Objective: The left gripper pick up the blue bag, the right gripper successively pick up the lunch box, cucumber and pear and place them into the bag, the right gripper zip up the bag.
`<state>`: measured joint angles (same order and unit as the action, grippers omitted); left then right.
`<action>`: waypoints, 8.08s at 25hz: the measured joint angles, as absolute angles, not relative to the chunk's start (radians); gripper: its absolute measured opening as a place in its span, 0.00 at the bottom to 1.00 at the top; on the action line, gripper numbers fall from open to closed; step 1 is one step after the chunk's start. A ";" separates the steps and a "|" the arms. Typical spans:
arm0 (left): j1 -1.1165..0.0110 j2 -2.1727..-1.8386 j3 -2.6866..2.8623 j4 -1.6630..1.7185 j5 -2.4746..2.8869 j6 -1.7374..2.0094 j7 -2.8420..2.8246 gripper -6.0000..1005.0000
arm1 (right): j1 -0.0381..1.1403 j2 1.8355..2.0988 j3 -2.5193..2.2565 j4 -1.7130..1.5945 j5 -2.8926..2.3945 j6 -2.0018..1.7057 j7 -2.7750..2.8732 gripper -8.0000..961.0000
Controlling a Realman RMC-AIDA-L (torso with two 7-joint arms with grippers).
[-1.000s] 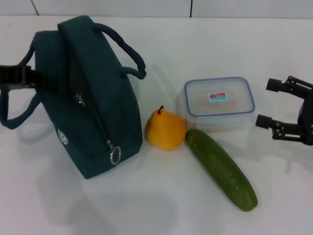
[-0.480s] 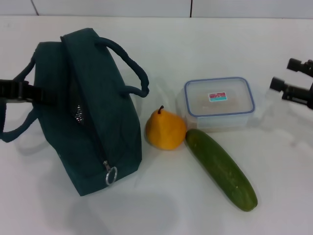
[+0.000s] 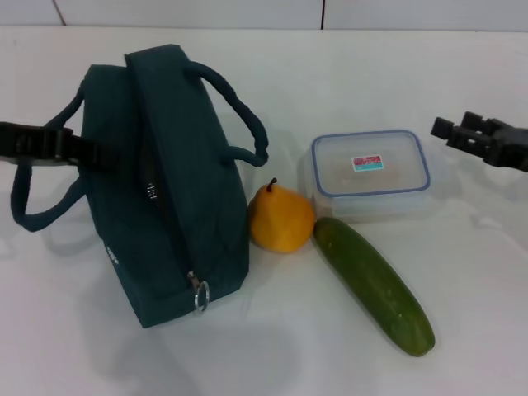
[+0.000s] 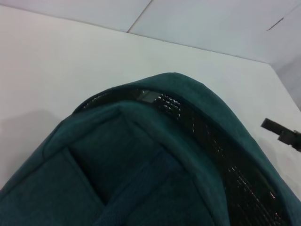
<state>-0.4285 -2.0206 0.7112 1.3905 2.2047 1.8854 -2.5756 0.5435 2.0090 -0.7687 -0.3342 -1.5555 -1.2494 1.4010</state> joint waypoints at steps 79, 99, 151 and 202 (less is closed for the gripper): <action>-0.471 -2.048 0.721 1.365 2.211 1.879 -2.575 0.05 | 0.582 2.017 -0.765 -0.143 -1.533 -1.333 1.651 0.41; -0.472 -2.047 0.721 1.355 2.212 1.879 -2.550 0.05 | 0.593 2.022 -0.765 -0.137 -1.503 -1.326 1.663 0.28; -0.471 -2.050 0.721 1.332 2.177 1.879 -2.543 0.05 | 0.440 2.015 -0.761 -0.118 -1.183 -1.489 1.800 0.11; -0.544 -2.048 0.774 1.339 2.122 1.877 -2.513 0.05 | 0.878 2.028 -0.738 0.024 -0.967 -1.688 1.948 0.11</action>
